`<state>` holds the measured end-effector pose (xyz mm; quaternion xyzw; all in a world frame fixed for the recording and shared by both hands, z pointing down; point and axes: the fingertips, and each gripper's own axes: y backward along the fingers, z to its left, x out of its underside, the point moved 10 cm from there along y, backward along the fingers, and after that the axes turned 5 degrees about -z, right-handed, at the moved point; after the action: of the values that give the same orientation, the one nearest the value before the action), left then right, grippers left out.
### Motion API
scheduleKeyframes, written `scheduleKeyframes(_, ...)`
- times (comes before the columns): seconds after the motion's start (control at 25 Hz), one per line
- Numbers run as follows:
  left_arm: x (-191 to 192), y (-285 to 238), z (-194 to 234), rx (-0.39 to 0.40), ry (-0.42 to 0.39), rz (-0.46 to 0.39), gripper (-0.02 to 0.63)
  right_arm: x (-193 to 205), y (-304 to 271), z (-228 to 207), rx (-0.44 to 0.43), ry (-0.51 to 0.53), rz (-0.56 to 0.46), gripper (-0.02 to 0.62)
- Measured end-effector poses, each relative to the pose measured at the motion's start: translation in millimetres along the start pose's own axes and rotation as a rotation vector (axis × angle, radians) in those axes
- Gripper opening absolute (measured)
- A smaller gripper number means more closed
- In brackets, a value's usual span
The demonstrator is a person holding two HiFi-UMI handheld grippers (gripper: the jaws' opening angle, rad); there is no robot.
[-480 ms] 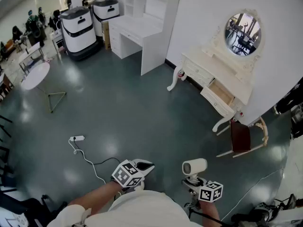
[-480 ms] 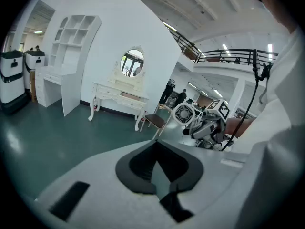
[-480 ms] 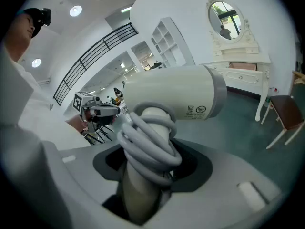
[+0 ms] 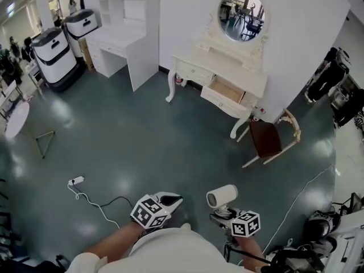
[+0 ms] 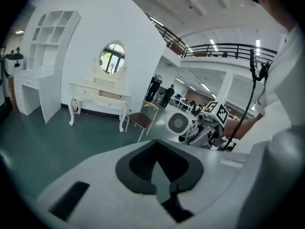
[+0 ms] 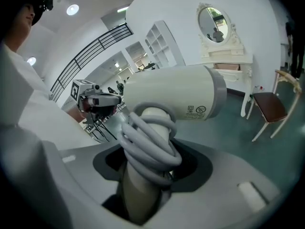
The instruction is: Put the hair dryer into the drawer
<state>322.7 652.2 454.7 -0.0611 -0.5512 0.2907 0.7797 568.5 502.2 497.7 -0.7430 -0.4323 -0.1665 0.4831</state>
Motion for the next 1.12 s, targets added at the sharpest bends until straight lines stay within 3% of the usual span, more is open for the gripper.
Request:
scheduleKeyframes(0.28,-7.0,-65.6,-36.5,0.018,-0.039,0.039,-0.005,28.5,31.9,-48.0,0.037,-0.004,0.001,0.236)
scheduleKeyframes(0.6,-18.6,-98.7,-37.3,0.002,-0.016,0.073,-0.005,16.4,34.2,-80.9,0.021,-0.01,0.008,0.236)
scheduleKeyframes(0.88,-59.2,-125.0,27.8,0.023,-0.029,0.053,-0.005,-37.9,6.3,-115.7,0.059,-0.026,-0.012,0.236)
scheduleKeyframes(1.12,-132.0,-133.1,105.6,0.085,-0.08,0.028,-0.005,-126.3,-26.2,-132.4,0.126,-0.03,-0.045,0.236)
